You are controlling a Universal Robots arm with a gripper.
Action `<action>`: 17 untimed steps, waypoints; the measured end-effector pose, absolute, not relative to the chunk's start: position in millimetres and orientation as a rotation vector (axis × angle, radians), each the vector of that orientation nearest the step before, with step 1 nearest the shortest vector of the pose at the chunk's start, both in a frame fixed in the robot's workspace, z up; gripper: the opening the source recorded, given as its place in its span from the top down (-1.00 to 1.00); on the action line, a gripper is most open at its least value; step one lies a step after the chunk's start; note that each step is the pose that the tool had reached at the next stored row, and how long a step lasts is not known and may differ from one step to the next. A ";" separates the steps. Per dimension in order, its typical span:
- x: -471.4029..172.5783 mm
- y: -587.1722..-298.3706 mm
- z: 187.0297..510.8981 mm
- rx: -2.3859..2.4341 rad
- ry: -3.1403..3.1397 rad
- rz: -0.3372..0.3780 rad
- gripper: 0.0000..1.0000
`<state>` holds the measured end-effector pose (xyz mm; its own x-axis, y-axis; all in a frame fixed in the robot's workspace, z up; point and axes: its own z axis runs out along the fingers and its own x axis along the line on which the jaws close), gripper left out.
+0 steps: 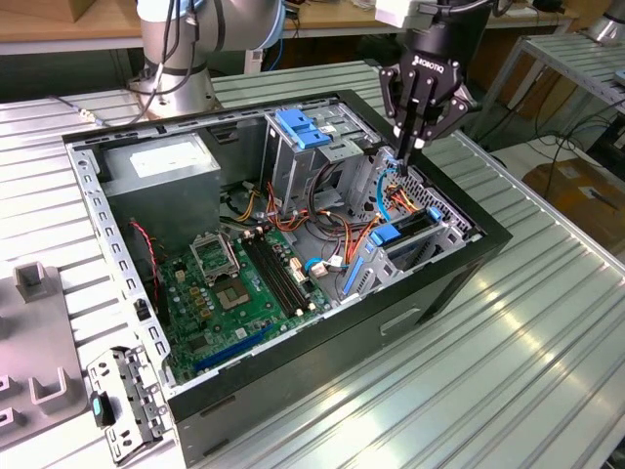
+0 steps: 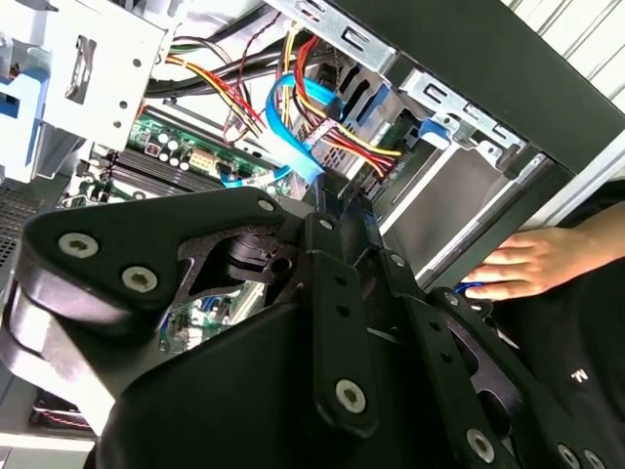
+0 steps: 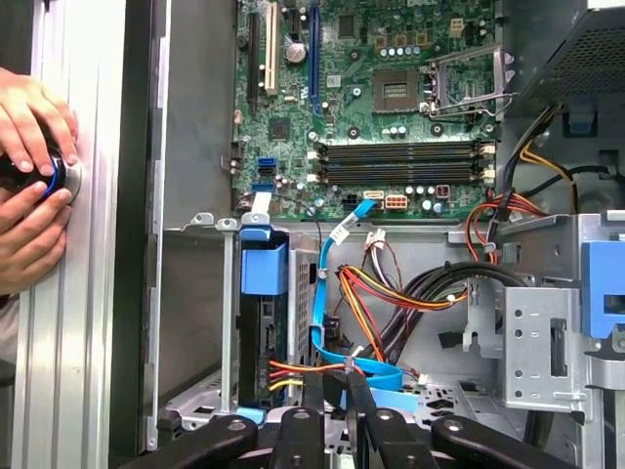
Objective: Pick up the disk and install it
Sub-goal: 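Insert the second disk wire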
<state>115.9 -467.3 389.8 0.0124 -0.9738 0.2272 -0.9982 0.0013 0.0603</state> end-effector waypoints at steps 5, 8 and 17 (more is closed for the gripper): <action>115.9 -465.6 385.0 2.059 -2.049 0.210 0.52; 116.4 -462.5 378.6 2.057 -2.048 0.213 0.52; 116.6 -460.9 367.6 2.043 -2.035 0.237 0.52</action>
<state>116.6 -460.9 367.6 0.0123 -0.9579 0.2867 -0.9982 0.0052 0.0601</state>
